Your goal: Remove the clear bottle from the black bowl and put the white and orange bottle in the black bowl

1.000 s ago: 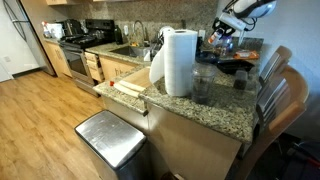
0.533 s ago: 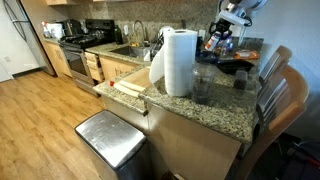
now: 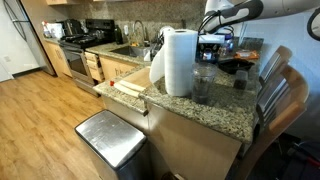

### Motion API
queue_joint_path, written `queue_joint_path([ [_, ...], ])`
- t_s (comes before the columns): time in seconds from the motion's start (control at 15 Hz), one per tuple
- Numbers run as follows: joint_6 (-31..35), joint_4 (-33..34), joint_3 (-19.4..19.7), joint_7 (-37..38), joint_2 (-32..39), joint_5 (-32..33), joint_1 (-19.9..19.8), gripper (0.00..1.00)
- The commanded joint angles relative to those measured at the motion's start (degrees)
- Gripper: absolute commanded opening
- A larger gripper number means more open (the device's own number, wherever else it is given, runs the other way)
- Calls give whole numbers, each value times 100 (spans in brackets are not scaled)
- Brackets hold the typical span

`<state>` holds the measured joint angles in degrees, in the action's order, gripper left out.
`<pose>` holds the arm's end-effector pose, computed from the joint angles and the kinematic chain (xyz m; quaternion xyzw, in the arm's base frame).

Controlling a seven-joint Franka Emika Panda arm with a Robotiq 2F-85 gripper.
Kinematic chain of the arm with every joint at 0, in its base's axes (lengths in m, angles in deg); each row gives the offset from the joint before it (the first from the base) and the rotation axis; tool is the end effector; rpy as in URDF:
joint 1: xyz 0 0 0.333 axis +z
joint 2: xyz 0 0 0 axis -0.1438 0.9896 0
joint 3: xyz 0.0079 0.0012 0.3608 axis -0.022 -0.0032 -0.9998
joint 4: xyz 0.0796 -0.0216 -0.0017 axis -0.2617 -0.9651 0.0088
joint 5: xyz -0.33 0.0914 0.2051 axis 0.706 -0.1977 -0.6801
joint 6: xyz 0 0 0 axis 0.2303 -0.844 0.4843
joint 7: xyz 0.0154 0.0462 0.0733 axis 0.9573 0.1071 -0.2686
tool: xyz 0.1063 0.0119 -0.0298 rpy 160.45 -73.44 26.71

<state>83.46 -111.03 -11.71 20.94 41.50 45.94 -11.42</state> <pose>0.7953 -0.1578 0.4337 0.8787 -0.4532 0.1286 0.0779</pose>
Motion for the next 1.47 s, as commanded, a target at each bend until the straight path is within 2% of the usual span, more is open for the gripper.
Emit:
queue_joint_path([
  [0.0,-467,189,165,208,170,189,63,80],
  [0.07,-566,190,161,216,147,190,40,81],
  [0.27,-1059,339,139,155,126,91,-80,98],
  [0.4,-1844,885,106,-19,247,-2,-253,100],
  [0.47,-2347,1390,82,-154,381,-74,-407,100],
  [0.6,-3180,1696,23,-483,516,-122,-578,100],
  [0.67,-3677,2209,31,-757,772,-241,-695,100],
  [0.73,-3913,2454,-43,-1035,995,-366,-897,100],
  [0.8,-4052,2638,-92,-1329,1200,-510,-1098,100],
  [0.87,-4239,2834,309,-561,1222,-208,-1027,100],
  [0.93,-3484,2631,344,-1323,1549,292,-880,100],
  [1.0,-3878,2992,392,-379,1769,106,-1032,100],
  [1.2,-3786,3320,576,371,2477,337,-1092,100],
  [1.33,-3586,3320,784,981,2685,468,-1014,100],
  [1.4,-4097,3657,307,907,2752,4,-1368,100],
])
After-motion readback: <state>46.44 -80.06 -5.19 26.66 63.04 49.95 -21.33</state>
